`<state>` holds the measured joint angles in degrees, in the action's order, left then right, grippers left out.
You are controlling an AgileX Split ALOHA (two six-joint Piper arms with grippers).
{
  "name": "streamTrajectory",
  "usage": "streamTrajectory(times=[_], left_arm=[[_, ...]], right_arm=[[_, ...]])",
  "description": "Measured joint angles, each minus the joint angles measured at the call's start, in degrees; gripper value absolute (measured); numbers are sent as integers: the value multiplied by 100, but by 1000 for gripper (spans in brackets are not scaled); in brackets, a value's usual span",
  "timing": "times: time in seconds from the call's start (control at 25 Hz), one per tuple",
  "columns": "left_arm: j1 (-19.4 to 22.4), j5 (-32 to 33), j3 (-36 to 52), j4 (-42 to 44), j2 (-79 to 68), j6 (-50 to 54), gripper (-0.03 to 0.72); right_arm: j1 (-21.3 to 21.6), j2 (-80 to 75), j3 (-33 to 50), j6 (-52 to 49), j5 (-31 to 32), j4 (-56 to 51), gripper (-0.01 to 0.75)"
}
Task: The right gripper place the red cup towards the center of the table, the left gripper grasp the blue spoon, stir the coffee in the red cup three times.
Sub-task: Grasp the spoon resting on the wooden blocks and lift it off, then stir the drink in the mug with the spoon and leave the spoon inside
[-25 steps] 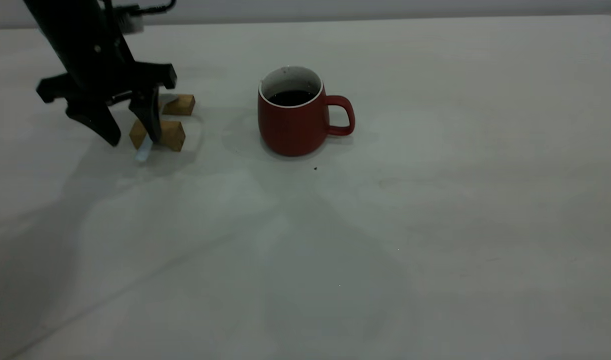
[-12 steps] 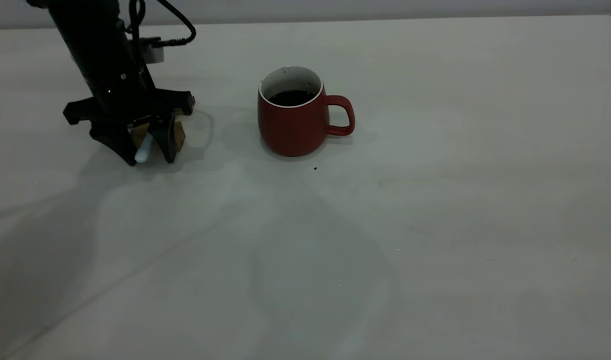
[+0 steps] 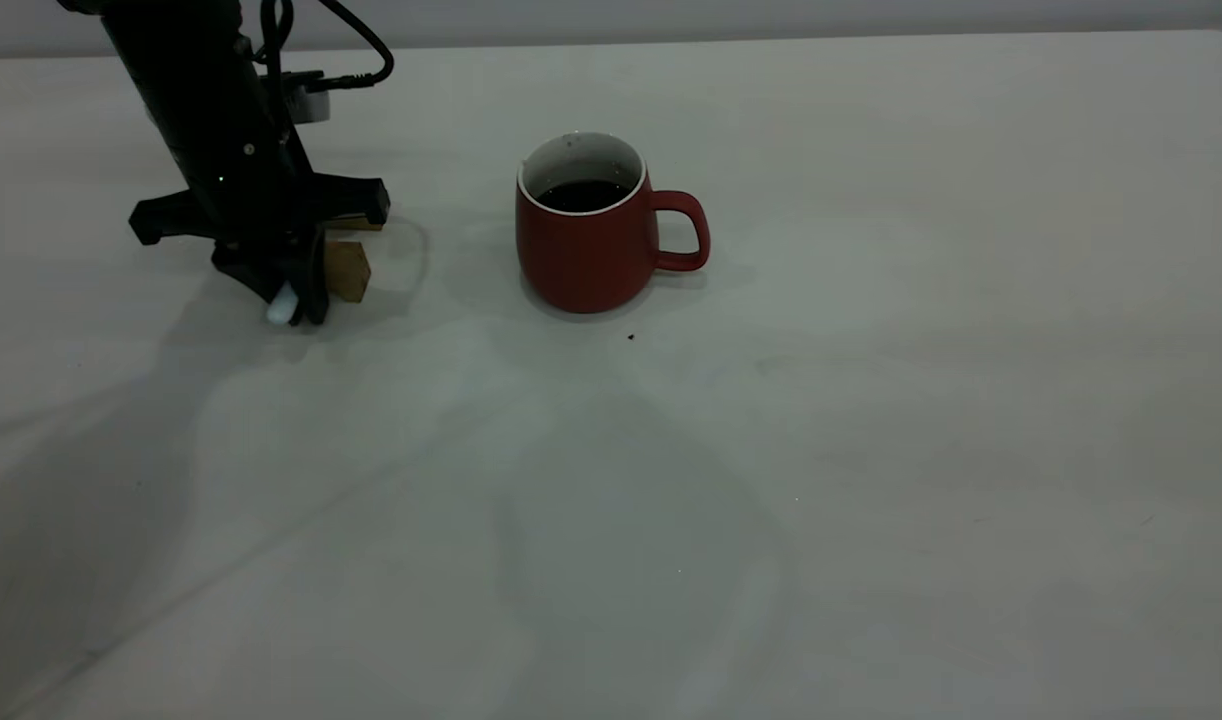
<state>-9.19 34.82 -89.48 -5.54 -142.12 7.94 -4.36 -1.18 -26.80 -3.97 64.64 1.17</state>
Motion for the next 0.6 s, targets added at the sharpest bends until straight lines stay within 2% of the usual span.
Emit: streamTrajectory(times=[0.28, 0.44, 0.6], left_arm=[[-39, 637, -180, -253, 726, 0, 106], [-60, 1197, -364, -1366, 1187, 234, 106], [-60, 1784, -412, -2985, 1335, 1208, 106]], right_arm=[[0, 0, 0, 0, 0, 0, 572], [0, 0, 0, 0, 0, 0, 572], [0, 0, 0, 0, 0, 0, 572]])
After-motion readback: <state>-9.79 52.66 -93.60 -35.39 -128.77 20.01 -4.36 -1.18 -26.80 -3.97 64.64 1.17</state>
